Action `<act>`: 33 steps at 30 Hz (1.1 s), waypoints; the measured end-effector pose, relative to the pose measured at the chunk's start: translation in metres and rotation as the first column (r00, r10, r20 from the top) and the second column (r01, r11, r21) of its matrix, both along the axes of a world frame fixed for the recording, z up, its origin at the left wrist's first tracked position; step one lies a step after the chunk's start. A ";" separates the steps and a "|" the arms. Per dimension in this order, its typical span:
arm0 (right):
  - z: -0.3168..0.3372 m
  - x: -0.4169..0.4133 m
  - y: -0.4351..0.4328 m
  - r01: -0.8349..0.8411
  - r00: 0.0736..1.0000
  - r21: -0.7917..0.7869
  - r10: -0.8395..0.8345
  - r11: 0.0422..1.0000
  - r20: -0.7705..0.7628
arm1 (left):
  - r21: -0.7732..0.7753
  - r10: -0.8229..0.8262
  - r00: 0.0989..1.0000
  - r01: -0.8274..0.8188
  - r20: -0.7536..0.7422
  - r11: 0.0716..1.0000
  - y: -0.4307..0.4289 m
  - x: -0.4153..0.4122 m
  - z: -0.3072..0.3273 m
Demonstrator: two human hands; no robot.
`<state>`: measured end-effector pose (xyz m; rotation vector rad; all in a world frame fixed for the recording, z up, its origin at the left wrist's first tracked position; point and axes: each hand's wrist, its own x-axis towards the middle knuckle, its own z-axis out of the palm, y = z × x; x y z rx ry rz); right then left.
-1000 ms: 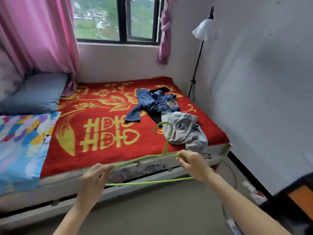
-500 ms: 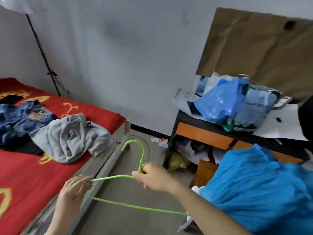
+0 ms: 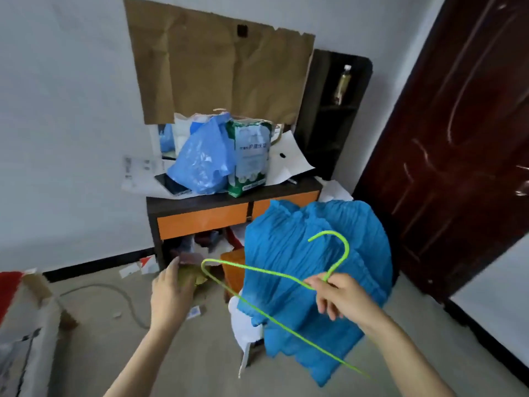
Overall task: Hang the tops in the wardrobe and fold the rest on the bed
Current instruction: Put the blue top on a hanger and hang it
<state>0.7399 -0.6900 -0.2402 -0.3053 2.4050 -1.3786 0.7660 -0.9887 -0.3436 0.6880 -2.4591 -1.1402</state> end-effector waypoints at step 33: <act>-0.052 -0.075 -0.109 0.189 0.886 0.230 -0.065 0.955 -0.459 | -0.473 -0.244 0.934 0.097 -0.261 0.876 0.060 0.115 0.044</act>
